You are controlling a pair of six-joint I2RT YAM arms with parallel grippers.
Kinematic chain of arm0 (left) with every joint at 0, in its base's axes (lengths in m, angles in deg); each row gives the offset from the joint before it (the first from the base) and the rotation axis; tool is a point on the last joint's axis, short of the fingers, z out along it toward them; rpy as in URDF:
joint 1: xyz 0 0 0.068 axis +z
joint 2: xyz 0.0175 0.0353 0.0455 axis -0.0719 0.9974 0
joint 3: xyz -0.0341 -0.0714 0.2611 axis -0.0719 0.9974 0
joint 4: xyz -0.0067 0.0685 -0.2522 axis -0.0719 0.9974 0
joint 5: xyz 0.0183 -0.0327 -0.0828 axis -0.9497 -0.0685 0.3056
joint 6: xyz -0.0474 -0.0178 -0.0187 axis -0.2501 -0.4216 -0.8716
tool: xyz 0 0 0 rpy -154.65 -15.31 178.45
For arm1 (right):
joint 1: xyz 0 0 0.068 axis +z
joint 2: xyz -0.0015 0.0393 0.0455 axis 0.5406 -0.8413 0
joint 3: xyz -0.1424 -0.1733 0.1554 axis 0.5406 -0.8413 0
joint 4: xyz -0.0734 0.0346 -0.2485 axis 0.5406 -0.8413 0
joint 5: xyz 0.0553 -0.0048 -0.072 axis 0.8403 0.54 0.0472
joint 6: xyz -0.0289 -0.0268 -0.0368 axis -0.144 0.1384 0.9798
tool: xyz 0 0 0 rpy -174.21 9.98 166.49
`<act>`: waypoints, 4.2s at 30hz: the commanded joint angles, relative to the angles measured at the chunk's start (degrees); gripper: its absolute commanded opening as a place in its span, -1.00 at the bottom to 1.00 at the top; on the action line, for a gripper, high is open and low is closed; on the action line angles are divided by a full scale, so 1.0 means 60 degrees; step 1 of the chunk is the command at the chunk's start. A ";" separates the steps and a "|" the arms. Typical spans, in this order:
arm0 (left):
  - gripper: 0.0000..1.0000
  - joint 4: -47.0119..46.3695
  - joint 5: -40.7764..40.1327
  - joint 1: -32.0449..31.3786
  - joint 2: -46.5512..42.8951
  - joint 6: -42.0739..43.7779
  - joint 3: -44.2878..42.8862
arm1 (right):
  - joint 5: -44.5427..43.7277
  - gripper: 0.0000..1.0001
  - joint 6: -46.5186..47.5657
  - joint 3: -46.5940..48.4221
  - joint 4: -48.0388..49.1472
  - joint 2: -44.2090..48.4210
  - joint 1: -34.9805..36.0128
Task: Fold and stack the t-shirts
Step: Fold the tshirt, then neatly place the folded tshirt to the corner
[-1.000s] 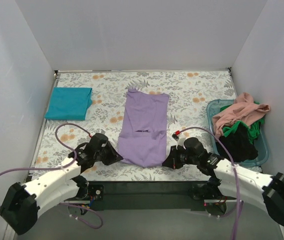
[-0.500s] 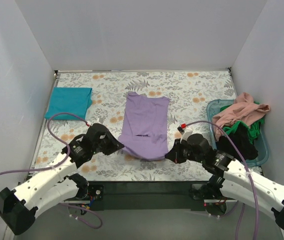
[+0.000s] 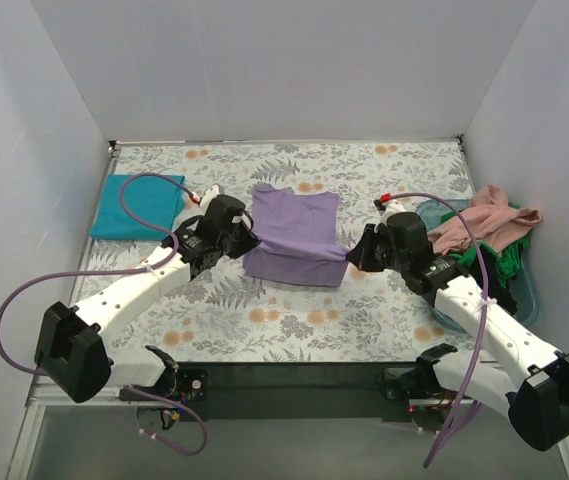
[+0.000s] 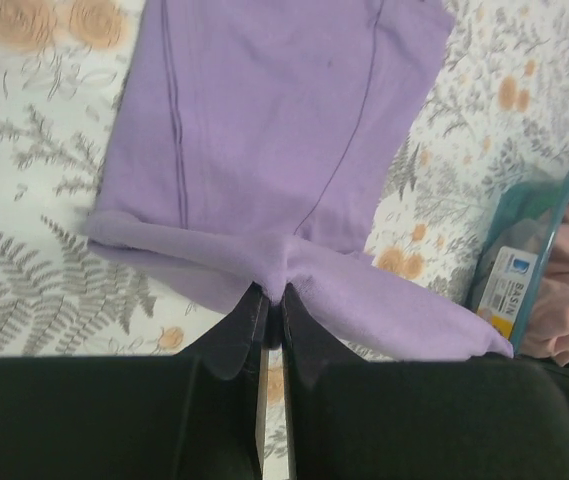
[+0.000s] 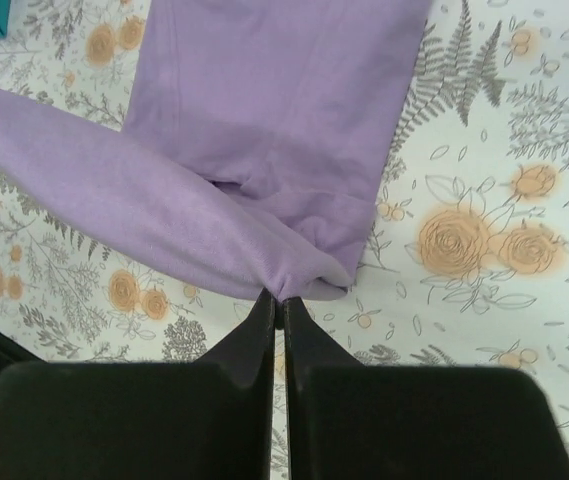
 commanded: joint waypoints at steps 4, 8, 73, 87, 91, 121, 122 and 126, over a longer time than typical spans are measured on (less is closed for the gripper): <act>-1.00 -0.0643 -0.0357 0.0748 0.0823 0.0882 -0.1301 | 0.1281 -0.97 0.1012 0.1354 0.0555 -0.0968 -0.1013; -1.00 -0.1052 -0.0006 0.1173 0.1438 0.1335 -0.1771 | 0.1560 -0.97 0.1261 0.2260 0.0688 -0.1628 -0.1365; 0.86 -0.1874 0.2940 0.2727 0.7899 0.3212 -0.4437 | 0.1399 0.97 0.1937 -0.0602 0.2254 -0.1956 -0.2450; -0.24 -0.0044 0.0934 0.1380 0.9554 0.2670 -0.5946 | 0.1942 0.97 0.0412 -0.4489 0.3823 0.4489 -0.2421; -0.72 0.0352 0.0421 0.1087 0.9628 0.2904 -0.6151 | 0.2044 0.97 0.0441 -0.4636 0.3808 0.4888 -0.2421; -1.00 -0.2018 -0.6713 0.2975 0.6215 1.0797 -0.5478 | 0.0316 0.97 0.1540 -0.4885 0.3735 0.4977 -0.2450; -1.00 -0.2469 -0.6801 0.3150 0.6171 1.1366 -0.5492 | 0.0301 0.97 0.1555 -0.4871 0.3749 0.4918 -0.2436; -1.00 -0.3497 -0.6802 0.3488 0.5966 1.2716 -0.5595 | 0.0125 0.97 0.1599 -0.4841 0.3749 0.4786 -0.2436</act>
